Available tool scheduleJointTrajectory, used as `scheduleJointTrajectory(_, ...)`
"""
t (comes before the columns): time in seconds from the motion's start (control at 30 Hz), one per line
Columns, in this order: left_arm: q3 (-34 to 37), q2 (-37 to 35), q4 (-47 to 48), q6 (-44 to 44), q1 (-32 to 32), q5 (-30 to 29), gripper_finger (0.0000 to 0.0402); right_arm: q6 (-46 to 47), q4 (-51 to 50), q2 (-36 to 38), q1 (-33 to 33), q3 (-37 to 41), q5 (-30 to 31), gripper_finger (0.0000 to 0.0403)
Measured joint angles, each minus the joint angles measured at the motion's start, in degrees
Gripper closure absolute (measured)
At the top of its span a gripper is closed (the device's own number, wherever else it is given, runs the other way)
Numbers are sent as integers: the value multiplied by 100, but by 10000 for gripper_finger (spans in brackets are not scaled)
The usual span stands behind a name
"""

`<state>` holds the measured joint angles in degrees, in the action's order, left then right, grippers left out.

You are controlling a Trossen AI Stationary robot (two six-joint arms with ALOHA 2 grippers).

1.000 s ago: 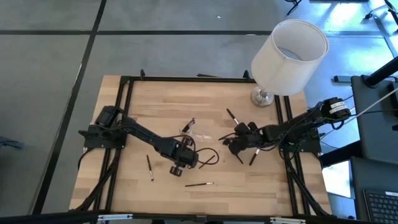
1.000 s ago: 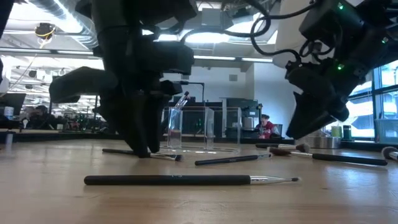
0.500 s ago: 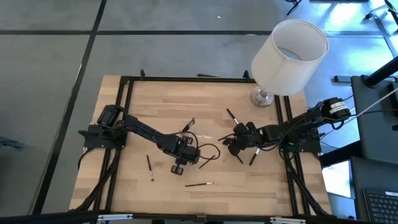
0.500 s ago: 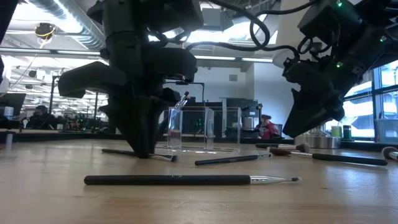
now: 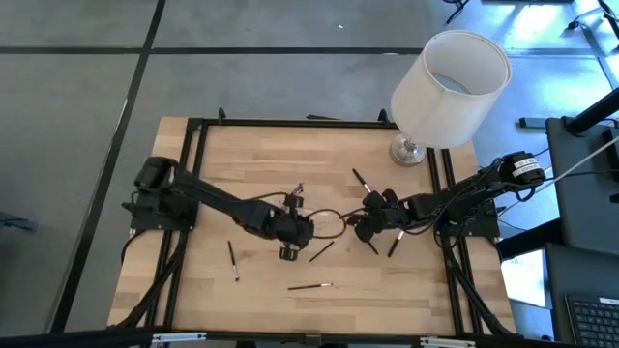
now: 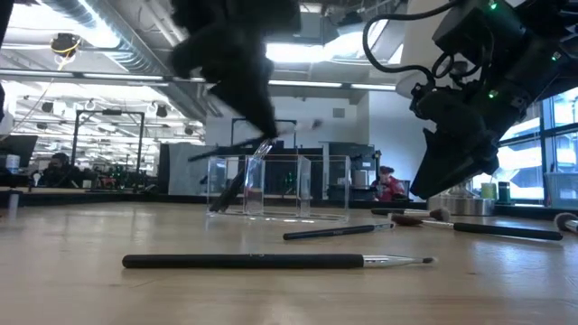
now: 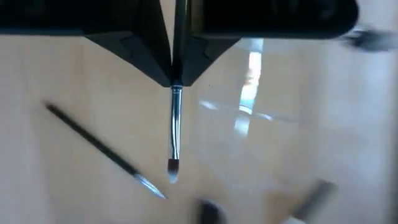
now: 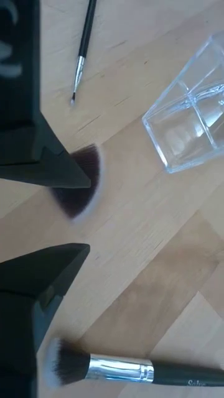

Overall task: Put items in baskets/containers
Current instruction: Put the foundation brush into the transparent organizer

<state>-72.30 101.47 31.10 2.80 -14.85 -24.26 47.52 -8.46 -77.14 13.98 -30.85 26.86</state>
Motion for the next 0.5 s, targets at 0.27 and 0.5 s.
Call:
scheduleJointTrajectory(0.27, -57, -797, -1408, 241, 309, -1866, 387, -4, -25, 0, 4, 0, -1, 247)
scheduleJointTrajectory(0.5, 189, -552, -2637, 1183, 652, -1348, 375, -22, -83, 0, 17, 0, -7, 247)
